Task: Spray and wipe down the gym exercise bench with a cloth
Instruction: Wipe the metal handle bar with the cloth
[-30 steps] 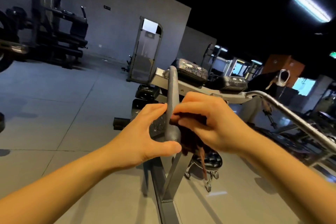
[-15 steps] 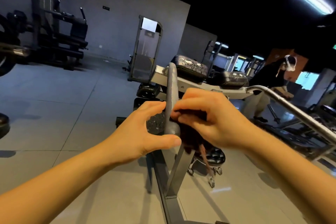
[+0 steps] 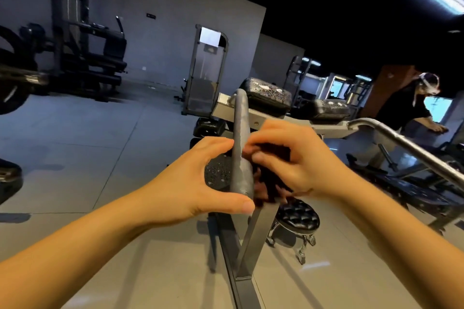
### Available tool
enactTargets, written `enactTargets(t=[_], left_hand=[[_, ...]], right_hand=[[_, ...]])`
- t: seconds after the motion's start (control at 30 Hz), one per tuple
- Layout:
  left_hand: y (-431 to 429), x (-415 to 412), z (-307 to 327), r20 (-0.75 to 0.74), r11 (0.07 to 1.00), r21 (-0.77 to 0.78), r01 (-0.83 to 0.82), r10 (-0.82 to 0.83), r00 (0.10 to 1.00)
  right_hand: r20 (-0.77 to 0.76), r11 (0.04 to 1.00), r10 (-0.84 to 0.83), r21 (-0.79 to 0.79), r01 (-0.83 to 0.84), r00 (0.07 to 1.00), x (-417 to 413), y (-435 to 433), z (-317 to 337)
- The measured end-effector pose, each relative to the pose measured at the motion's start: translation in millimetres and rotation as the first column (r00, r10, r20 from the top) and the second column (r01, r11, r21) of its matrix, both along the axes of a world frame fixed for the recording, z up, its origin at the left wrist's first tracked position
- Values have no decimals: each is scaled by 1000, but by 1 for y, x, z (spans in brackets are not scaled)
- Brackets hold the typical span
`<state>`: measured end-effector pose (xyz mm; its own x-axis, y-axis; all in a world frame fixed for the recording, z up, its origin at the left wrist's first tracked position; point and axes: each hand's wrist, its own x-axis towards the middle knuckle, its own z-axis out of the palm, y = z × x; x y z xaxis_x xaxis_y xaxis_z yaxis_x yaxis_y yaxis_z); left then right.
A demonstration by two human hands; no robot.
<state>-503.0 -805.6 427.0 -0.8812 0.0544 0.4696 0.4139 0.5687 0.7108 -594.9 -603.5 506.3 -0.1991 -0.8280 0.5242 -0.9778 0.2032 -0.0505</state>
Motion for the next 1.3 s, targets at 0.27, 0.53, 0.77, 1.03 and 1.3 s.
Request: enactTargets(t=[0.27,0.53,0.77,1.03,1.3], left_hand=[[-5,4,8,50,995,-94,-36,41,998],[3,6,9,29,996,-86,-27,30,999],[-2,7,5,61,989,-129,-68,77,995],[8,9,8,49,991,-129,-31,38,998],[2,4,10,66,993,-97,-63,69,995]], right_hand=[[164,895,-325,-263,359,931,-123,-81,24],[126,956,6,-292,31,992,-45,-14,-27],[260,880,-186,-385,279,947,-128,-81,15],[514,754,155,-614,236,843,-46,-40,-64],[627,649,158,-648,398,763,-97,-81,-29]])
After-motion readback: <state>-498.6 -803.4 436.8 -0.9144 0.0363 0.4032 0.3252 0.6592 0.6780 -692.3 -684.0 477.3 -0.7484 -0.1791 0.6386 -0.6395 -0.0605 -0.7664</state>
